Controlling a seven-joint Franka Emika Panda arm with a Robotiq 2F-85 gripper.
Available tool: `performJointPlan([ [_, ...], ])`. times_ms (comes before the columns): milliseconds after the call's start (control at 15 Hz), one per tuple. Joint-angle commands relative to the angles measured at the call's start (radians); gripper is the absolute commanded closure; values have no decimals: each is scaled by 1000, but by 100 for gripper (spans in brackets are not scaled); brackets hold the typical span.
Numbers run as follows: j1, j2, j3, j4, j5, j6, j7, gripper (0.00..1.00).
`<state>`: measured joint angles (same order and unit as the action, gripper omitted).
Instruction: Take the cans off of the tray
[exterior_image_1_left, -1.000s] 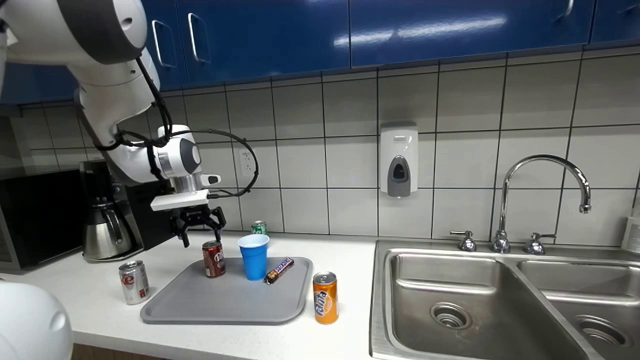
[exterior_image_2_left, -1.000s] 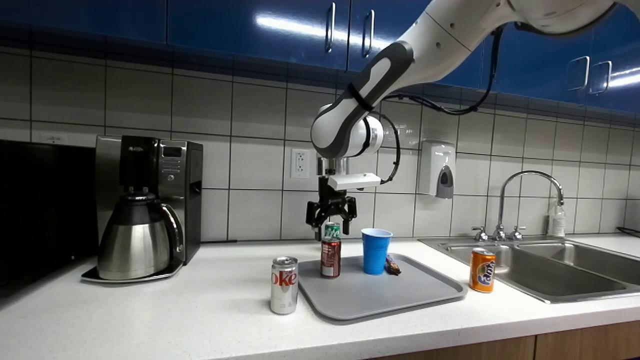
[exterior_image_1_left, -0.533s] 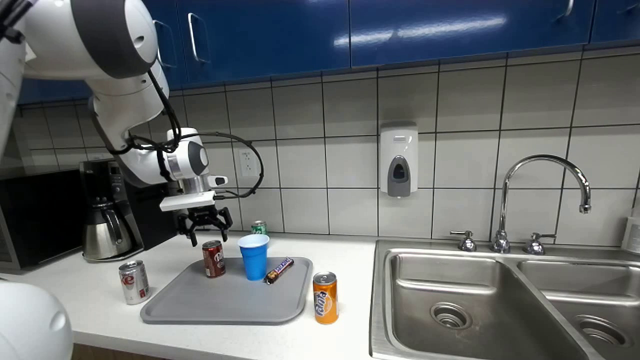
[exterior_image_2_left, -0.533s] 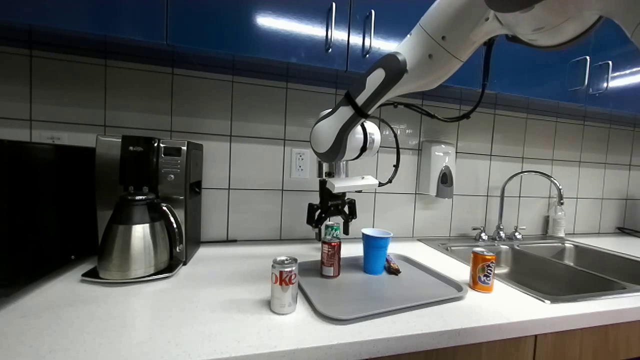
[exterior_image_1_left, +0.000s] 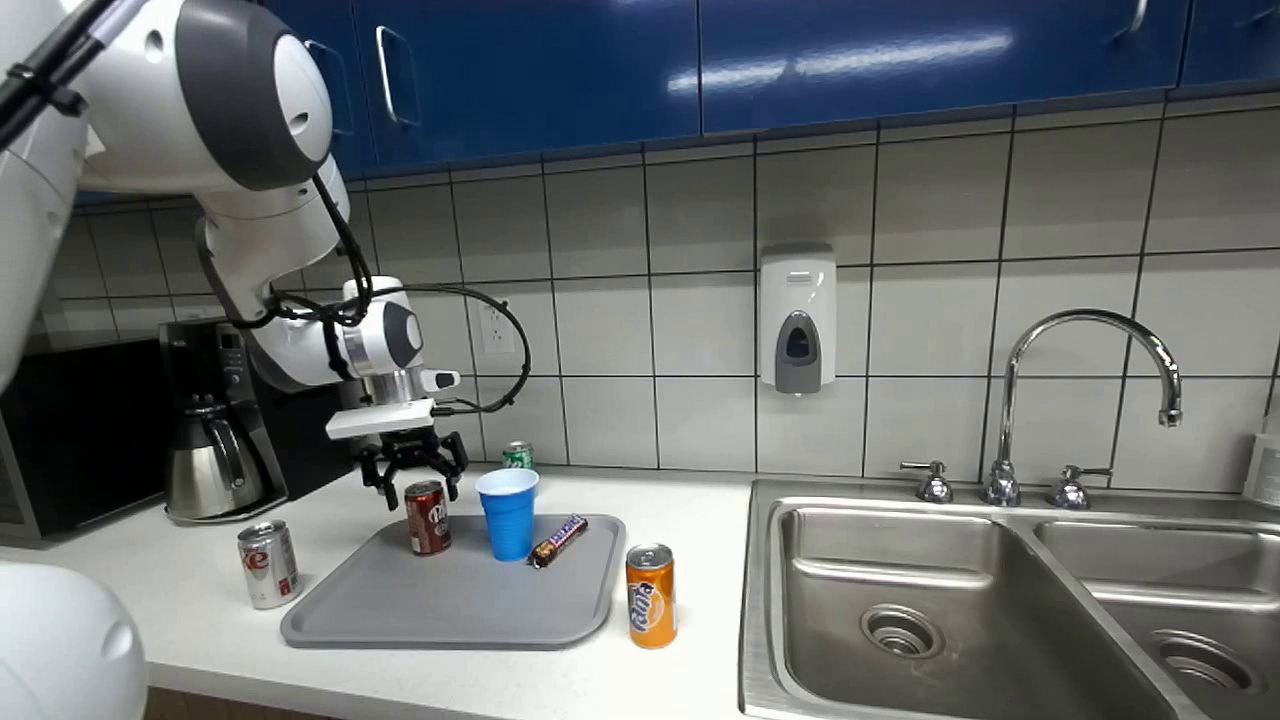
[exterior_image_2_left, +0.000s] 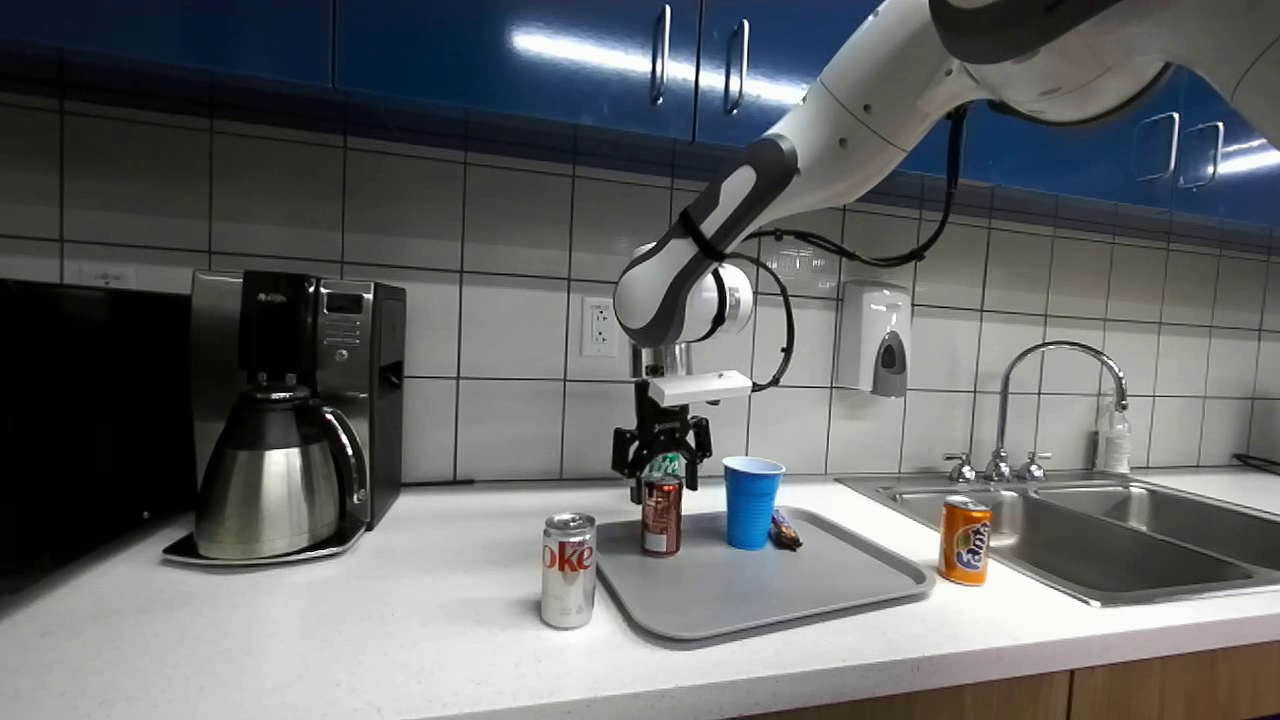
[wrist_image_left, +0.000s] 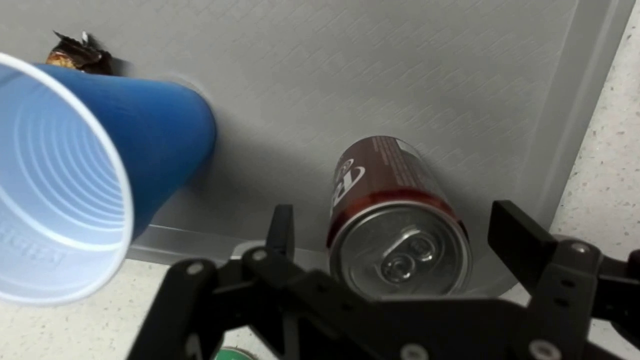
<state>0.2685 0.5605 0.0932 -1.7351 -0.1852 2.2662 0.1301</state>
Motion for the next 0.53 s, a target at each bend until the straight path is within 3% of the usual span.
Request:
performJointPlan([
  [0,16,41,-12,58,-7,-45,22,0],
  [400,14,66,-9,78,1,-57,11,0],
  [467,14,66,-8,78,1,-56,10,25],
])
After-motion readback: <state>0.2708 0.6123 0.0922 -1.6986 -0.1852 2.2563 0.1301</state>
